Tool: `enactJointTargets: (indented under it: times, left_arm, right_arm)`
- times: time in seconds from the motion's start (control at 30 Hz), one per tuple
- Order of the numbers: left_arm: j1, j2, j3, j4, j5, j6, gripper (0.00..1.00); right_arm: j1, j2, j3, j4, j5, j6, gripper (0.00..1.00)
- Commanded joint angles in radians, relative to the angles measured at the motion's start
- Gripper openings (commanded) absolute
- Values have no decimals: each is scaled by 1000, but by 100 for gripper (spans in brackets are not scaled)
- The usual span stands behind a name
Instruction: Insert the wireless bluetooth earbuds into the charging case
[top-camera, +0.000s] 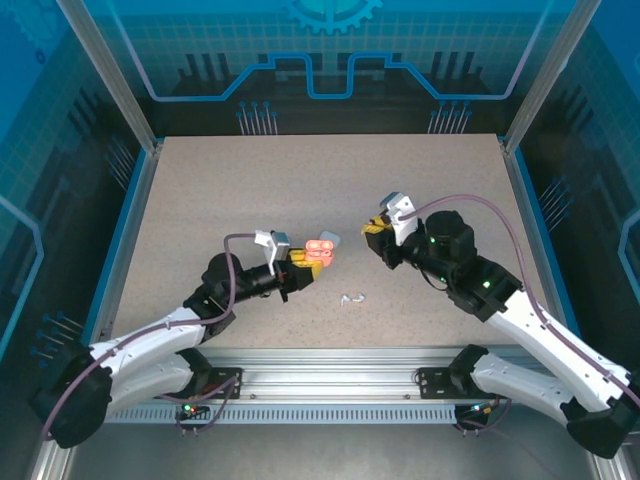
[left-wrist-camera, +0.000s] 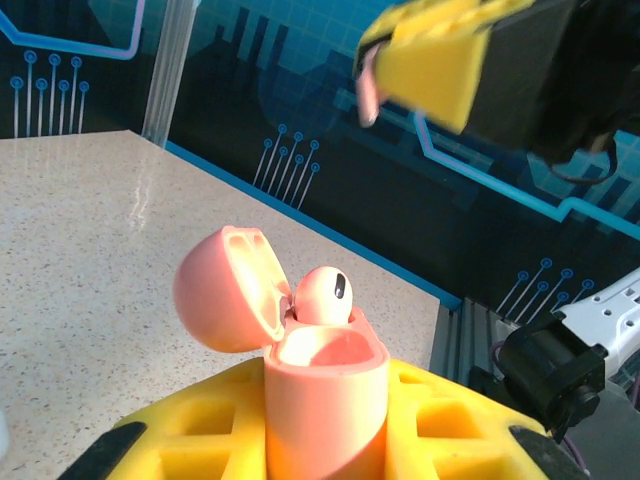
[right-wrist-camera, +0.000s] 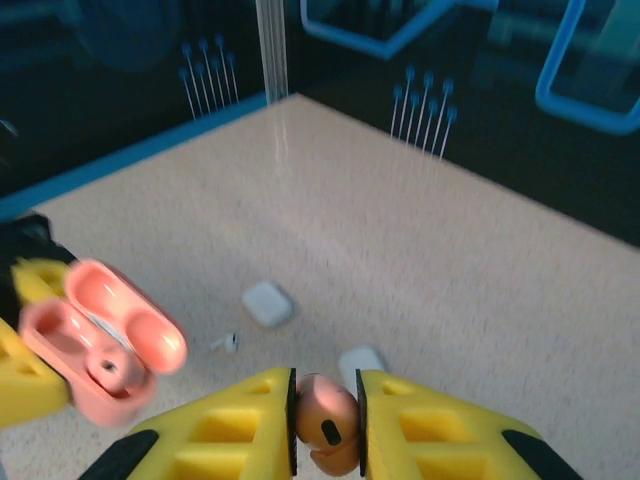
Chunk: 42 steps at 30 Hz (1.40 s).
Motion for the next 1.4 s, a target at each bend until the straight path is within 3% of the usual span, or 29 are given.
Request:
enactJointTargets:
  times: [0.0,0.3,0.57,1.37]
  left_arm:
    - [-10,30,50,102,50,-27,0]
    - [-15,45,48,139,60,-22,0]
    - [-15,28,42,131,59,-12,0]
    - [-15,17,28,146,52,-12,0]
  right_arm:
    - [31,-15,8,97,-35,-52,21]
    - [176,83,68,144,7,-112,21]
    - [244,174,100,152,23,-122,21]
    - [263,241,106,85,17,-105,22]
